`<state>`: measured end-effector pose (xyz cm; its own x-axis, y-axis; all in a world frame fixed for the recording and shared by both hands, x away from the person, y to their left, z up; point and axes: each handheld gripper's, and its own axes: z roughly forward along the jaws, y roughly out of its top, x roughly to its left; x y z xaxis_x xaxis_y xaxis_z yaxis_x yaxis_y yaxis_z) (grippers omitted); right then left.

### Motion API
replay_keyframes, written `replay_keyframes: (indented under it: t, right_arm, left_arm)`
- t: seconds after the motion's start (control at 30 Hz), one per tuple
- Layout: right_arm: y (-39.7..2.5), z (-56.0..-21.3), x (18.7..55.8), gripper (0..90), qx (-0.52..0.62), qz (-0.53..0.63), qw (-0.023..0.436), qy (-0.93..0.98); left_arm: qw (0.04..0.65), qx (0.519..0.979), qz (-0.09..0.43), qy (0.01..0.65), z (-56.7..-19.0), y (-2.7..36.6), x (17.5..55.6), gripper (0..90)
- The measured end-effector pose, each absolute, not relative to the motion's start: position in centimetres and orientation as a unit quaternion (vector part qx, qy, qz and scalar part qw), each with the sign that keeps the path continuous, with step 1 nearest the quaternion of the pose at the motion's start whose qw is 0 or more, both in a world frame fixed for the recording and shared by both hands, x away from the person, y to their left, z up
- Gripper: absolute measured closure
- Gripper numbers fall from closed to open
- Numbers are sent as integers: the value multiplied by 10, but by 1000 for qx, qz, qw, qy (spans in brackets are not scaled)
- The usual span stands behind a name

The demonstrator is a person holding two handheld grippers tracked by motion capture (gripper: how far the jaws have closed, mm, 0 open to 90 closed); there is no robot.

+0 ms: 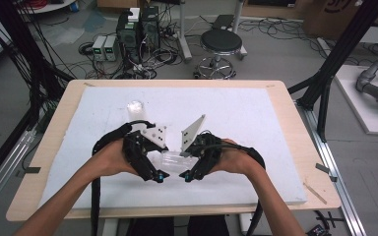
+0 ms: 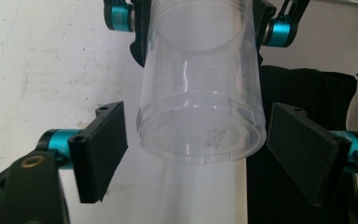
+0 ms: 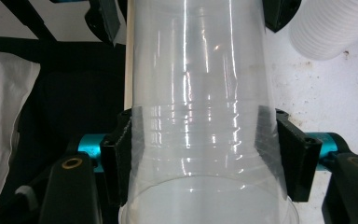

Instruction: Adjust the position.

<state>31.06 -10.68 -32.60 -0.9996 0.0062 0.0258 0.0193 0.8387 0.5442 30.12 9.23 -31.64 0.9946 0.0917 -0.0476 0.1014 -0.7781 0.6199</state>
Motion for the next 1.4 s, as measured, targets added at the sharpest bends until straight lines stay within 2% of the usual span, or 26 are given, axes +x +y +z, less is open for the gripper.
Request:
replay_keyframes:
  t: [0.1,0.17,0.23,0.43,0.47,0.53,0.97,1.4]
  right_arm:
    - [-105,-327,310,335,-6,-283,14,-959]
    - [-105,-327,310,336,-3,-283,12,-959]
    - [-105,-327,310,339,-3,-282,15,-959]
    - [-106,-327,310,321,-4,-283,12,-959]
    - [-106,-327,310,281,-4,-284,11,-959]
    - [-105,-328,309,129,-12,-290,3,-957]
    - [-110,-324,310,130,-8,-328,1,-945]
    - [-135,-309,310,130,-28,-405,-18,-914]
  left_arm:
    - [331,942,-11,47,-316,91,301,267]
    - [333,942,-10,44,-316,90,300,358]
    - [331,943,-6,43,-316,91,301,411]
    - [334,942,-2,44,-315,91,301,419]
    - [333,942,-2,45,-315,91,301,419]
    - [330,943,-2,43,-315,91,301,419]
    - [339,940,5,44,-317,95,301,419]
    - [362,929,3,78,-345,121,305,419]
